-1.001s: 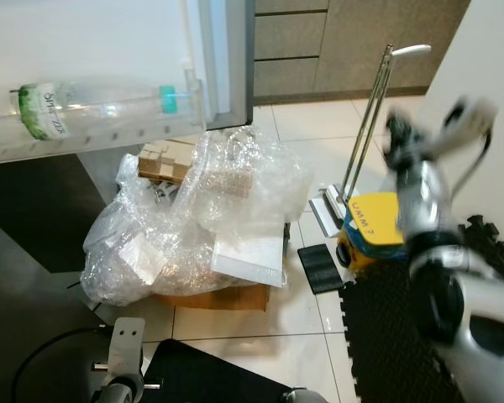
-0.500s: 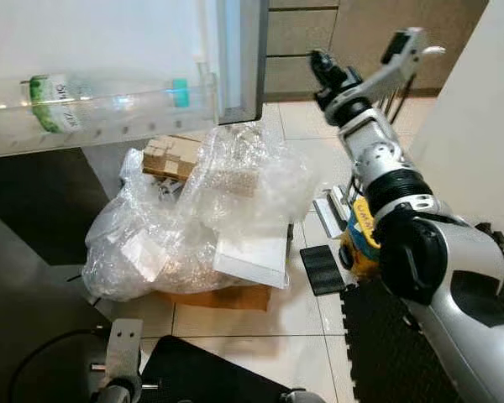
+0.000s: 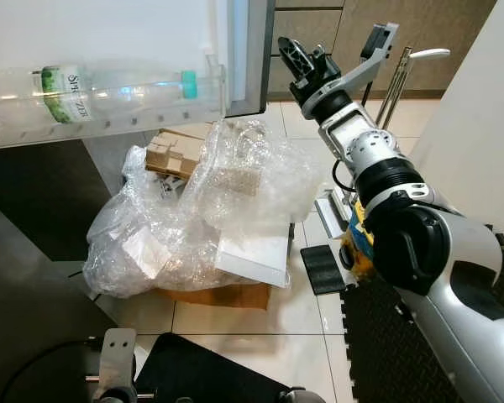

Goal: Restocking fridge

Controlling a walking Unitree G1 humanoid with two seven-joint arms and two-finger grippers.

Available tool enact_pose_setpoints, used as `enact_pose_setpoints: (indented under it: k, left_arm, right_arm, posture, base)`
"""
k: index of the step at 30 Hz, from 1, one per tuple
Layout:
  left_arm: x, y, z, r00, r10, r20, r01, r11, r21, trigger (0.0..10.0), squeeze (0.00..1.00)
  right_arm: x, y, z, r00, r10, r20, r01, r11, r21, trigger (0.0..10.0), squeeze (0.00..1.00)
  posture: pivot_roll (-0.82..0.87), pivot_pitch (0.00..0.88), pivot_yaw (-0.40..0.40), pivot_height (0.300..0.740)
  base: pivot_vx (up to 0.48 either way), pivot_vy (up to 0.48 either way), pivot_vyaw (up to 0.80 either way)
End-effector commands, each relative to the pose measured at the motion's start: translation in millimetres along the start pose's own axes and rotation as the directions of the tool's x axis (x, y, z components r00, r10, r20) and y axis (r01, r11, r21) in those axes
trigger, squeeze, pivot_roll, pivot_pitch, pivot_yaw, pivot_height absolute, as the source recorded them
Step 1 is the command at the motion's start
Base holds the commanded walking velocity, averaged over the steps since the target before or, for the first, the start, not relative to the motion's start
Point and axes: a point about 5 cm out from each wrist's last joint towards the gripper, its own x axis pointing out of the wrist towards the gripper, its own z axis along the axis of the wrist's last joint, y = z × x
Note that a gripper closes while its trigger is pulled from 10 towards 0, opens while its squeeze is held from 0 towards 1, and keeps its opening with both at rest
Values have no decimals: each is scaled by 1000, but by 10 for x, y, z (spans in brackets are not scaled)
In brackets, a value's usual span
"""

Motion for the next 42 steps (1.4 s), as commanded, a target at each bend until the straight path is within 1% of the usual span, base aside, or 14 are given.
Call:
enact_pose_setpoints:
  k: [1,12,21,22,23,27,28,29,32,33,35,36,40,42]
  left_arm:
    - [-28,87,-29,1000,17,-2,-17,1000,-4,10000,0]
    - [-25,96,-21,1000,13,-1,-13,1000,-7,10000,0]
    - [-17,92,-14,1000,1,-6,-1,1000,0,10000,0]
    - [-12,82,-12,1000,-4,-7,4,1000,3,10000,0]
    - [-12,80,-11,1000,-6,-7,6,1000,3,10000,0]
    - [-12,78,-13,1000,-7,-7,7,1000,4,10000,0]
    - [-19,63,-24,1000,-16,-8,16,1000,6,10000,0]
    - [-19,63,-24,1000,-16,-8,16,1000,6,10000,0]
    - [-36,49,-54,1000,-23,-13,23,1000,8,10000,0]
    - [-36,49,-54,1000,-23,-13,23,1000,8,10000,0]
    - [-50,45,-68,1000,-23,-10,24,1000,6,10000,0]
    - [-50,45,-68,1000,-23,-10,24,1000,6,10000,0]
    - [-76,42,-111,999,-26,-19,26,1000,7,10000,0]
    - [-95,39,-150,999,-35,-32,35,999,7,10000,0]
  right_arm:
    - [32,67,-40,997,71,-21,-70,996,53,10000,0]
    - [-26,121,-148,960,233,-155,-218,970,104,10000,0]
    - [-163,175,-370,823,438,-362,-388,899,204,10000,0]
    - [-195,234,-430,759,530,-380,-447,847,288,10000,0]
    - [-202,259,-442,738,561,-375,-466,826,318,10000,0]
    - [-209,290,-461,713,597,-368,-487,799,352,10000,0]
    - [-234,389,-488,640,691,-336,-550,717,428,10000,0]
    - [-234,389,-488,640,691,-336,-550,717,428,10000,0]
    - [-334,631,-372,545,816,-193,-654,558,511,10000,0]
    - [-334,631,-372,545,816,-193,-654,558,511,10000,0]
    - [-488,778,-272,514,852,-101,-707,488,512,10000,0]
    - [-488,778,-272,514,852,-101,-707,488,512,10000,0]
    - [-830,883,-273,489,869,-74,-740,458,492,10000,0]
    - [-1185,889,-367,526,848,-67,-728,490,480,10000,0]
  posture:
    - [-79,150,-12,740]
    - [-84,150,-9,740]
    - [-92,146,-6,740]
    - [-93,144,-6,740]
    - [-93,144,-6,740]
    - [-94,144,-5,740]
    - [-97,142,-2,740]
    - [-97,142,-2,740]
    - [-95,139,-5,740]
    - [-95,139,-5,740]
    - [-95,142,-2,740]
    - [-95,142,-2,740]
    - [-101,147,4,740]
    - [-110,153,18,740]
  base:
    - [0,0,0]
    - [0,0,0]
    - [0,0,0]
    - [0,0,0]
    - [0,0,0]
    - [0,0,0]
    - [0,0,0]
    - [0,0,0]
    - [0,0,0]
    - [0,0,0]
    - [0,0,0]
    - [0,0,0]
    - [0,0,0]
    - [0,0,0]
